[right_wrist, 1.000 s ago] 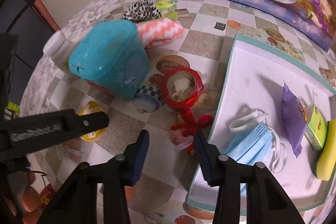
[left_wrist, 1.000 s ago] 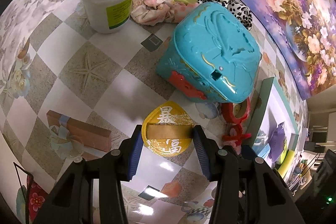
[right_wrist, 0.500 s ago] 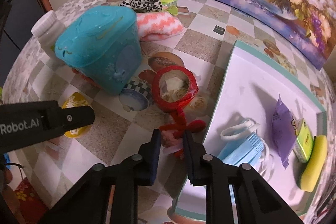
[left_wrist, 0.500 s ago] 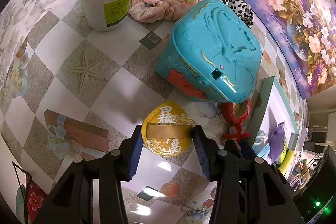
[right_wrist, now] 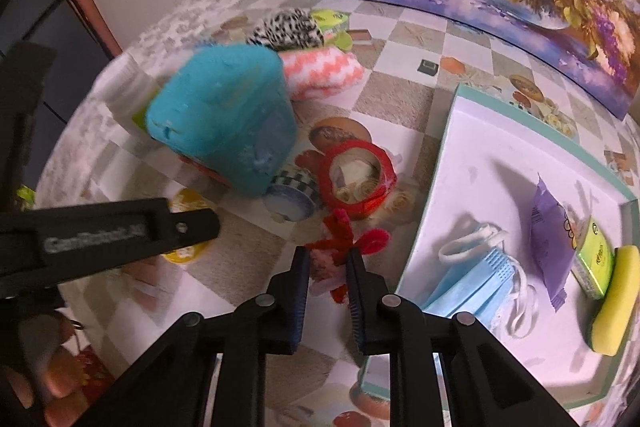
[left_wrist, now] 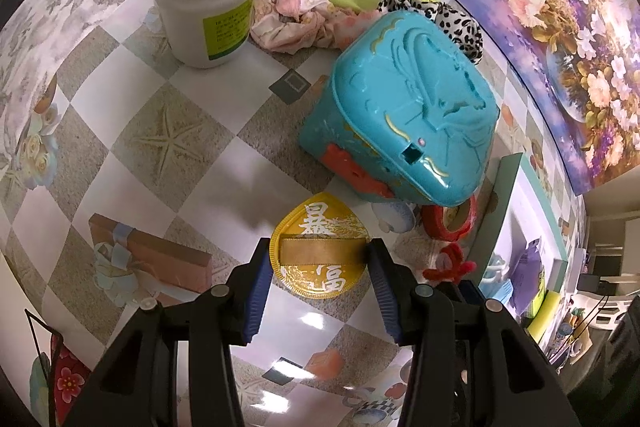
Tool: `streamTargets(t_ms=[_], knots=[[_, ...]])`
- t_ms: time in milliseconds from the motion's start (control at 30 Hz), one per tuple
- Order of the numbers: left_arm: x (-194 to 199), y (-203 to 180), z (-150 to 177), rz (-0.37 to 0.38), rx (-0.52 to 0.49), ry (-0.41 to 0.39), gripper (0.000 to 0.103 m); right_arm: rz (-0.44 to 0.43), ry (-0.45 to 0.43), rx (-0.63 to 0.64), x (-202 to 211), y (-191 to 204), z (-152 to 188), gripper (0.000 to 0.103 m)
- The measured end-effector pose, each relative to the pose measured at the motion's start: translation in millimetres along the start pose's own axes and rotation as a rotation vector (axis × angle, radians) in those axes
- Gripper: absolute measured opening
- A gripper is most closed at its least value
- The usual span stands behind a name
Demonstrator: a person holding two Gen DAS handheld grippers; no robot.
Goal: Organize soft objects
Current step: 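Grasp red bow toy with right gripper while left gripper holds yellow pouch, then carry yellow pouch with left gripper while right gripper carries red bow over tray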
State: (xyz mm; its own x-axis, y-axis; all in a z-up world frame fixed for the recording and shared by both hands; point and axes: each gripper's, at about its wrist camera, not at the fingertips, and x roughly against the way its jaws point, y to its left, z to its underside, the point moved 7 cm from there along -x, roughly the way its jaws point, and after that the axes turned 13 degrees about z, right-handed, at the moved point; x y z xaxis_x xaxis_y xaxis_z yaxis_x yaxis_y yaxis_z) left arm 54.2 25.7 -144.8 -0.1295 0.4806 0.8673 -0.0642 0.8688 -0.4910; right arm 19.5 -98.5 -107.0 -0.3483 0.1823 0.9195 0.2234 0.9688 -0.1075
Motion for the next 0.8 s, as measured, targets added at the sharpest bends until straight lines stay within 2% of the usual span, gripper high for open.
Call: streamTargets(t_ms=[167, 367, 567, 700, 800], knots=[[8.9, -8.5, -0.3, 0.013, -0.026, -0.021, 0.049, -0.037, -0.032, -0.049, 19.7, -6.7, -1.9, 0.020], [20.7, -28.7, 3.8, 0.027, -0.093, -0.047, 0.049, -0.037, -0.067, -0.129, 43.9, -34.2, 0.4, 0.020], [30.2, -62.5, 19.1, 0.048, -0.206, -0.066, 0.049, 0.052, -0.094, -0.240, 65.1, -82.8, 7.8, 0.020], [27.3, -88.9, 31.5, 0.052, -0.310, -0.059, 0.049, 0.135, -0.075, -0.315, 68.2, -125.4, 19.3, 0.020], [19.9, -109.7, 46.5, 0.061, -0.393, -0.036, 0.049, 0.161, -0.055, -0.389, 68.0, -157.4, 30.6, 0.020]])
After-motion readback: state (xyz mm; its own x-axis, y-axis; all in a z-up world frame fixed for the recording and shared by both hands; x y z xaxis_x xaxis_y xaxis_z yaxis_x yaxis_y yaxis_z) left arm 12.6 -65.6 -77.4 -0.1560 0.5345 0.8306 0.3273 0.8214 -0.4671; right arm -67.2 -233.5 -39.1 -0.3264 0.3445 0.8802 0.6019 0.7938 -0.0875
